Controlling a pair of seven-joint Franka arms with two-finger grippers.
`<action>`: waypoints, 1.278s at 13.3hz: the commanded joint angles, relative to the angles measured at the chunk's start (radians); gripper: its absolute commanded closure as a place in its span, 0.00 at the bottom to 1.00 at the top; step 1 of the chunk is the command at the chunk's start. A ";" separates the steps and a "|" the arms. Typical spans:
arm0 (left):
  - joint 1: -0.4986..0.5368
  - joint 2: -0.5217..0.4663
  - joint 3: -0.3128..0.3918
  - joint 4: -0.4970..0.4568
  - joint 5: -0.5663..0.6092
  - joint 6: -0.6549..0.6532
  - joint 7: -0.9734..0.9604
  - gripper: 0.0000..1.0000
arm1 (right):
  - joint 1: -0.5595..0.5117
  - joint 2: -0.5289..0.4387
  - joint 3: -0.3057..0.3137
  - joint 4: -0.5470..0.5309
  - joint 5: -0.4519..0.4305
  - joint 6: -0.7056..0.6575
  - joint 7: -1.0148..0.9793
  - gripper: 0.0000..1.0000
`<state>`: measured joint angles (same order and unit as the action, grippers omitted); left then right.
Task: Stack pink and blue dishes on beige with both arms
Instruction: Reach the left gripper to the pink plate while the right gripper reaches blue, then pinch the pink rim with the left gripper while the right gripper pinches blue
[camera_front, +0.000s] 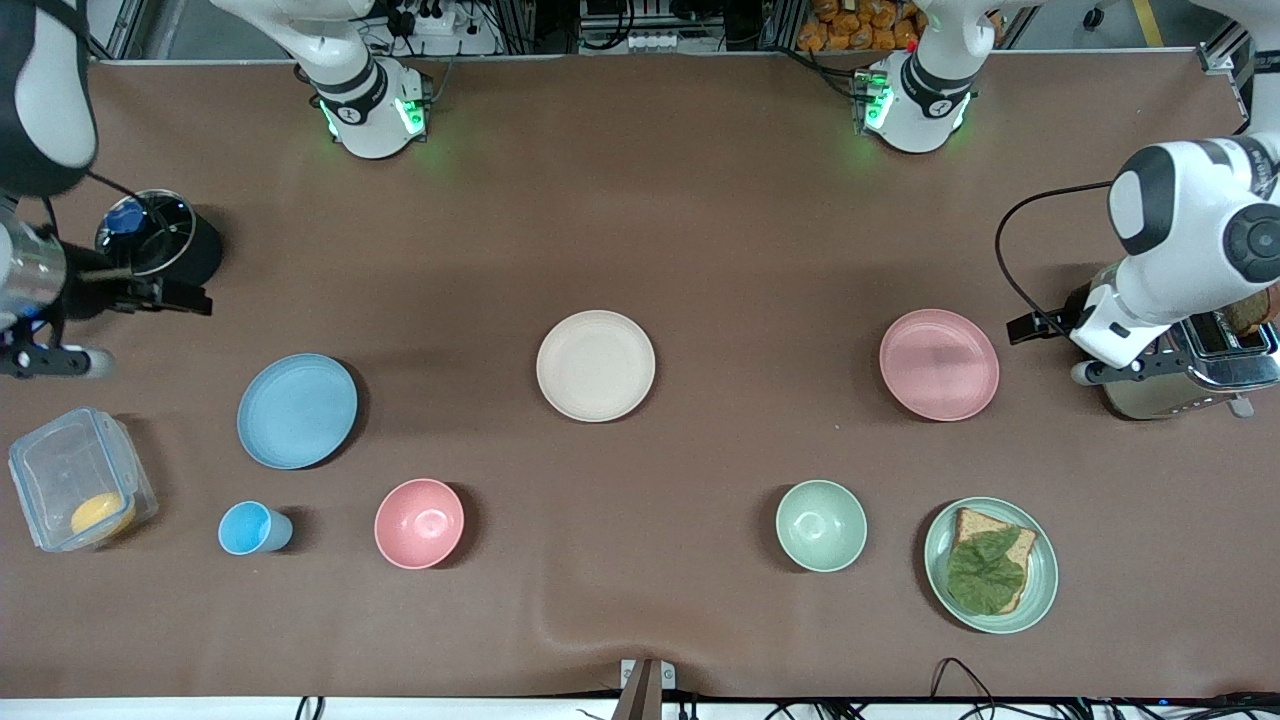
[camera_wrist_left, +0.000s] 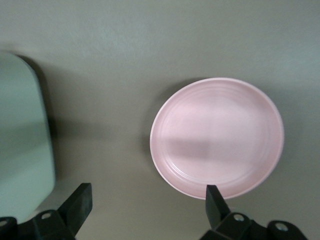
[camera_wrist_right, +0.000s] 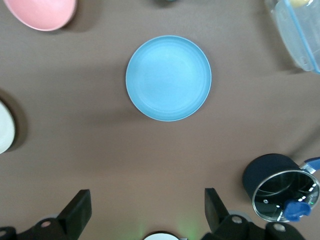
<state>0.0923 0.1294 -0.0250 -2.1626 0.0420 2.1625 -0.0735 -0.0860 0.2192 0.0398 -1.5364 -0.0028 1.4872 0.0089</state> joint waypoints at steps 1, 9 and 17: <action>0.012 0.070 -0.009 -0.017 0.003 0.043 0.003 0.00 | -0.044 0.078 0.009 0.035 -0.014 0.037 -0.007 0.00; 0.043 0.272 -0.010 0.012 0.003 0.200 0.012 0.07 | -0.129 0.262 0.009 -0.167 -0.013 0.433 -0.072 0.00; 0.046 0.308 -0.012 0.023 0.003 0.201 0.021 0.54 | -0.207 0.423 0.011 -0.194 -0.006 0.568 -0.164 0.00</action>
<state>0.1264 0.4227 -0.0274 -2.1588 0.0420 2.3636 -0.0695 -0.2722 0.6178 0.0312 -1.7349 -0.0041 2.0478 -0.1494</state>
